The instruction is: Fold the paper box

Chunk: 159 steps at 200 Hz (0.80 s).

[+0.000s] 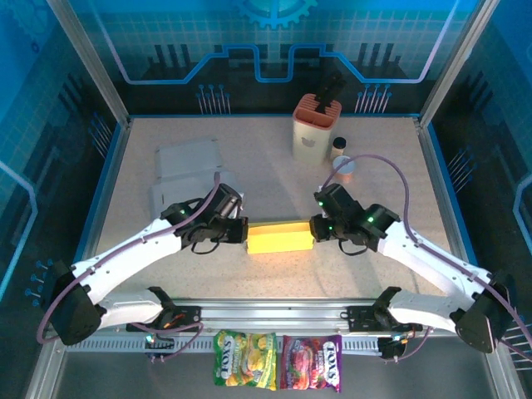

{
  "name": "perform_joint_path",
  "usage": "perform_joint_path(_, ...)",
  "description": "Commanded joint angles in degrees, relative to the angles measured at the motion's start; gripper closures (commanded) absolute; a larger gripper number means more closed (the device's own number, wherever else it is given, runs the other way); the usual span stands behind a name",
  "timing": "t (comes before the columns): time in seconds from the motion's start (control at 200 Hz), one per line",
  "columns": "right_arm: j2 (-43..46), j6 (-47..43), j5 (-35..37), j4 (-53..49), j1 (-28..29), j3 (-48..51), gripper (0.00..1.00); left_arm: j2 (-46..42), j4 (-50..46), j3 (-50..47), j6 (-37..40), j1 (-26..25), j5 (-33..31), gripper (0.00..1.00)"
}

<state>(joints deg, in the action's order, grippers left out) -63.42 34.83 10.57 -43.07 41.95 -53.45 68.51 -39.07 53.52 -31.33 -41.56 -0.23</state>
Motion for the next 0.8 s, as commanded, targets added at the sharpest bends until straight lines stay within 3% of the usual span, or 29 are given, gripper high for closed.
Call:
perform_joint_path(0.0, 3.5, 6.4, -3.3, -3.3, -0.4, 0.1, 0.65, 0.6, -6.7, -1.9, -0.2, -1.7, -2.9, 1.0)
perform_joint_path(0.155, 7.4, 18.9, -9.1, -4.0, -3.1, 0.7, 0.46, -1.0, -6.4, -2.0, -1.6, -3.6, -5.9, 1.0)
perform_joint_path(0.29, 11.1, 34.9, -15.7, 2.1, -7.3, 5.0, 0.38, -1.1, -6.1, -2.2, -2.0, -4.6, -6.4, 1.0)
perform_joint_path(0.57, 13.6, 61.4, -21.0, 13.3, -12.2, 11.5, 0.33, -0.6, -5.8, -2.0, -2.7, -5.5, -7.3, 1.0)
perform_joint_path(0.79, 13.2, 67.2, -22.2, 17.5, -12.2, 16.0, 0.35, -0.7, -5.9, -1.9, -2.8, -5.6, -7.3, 1.0)
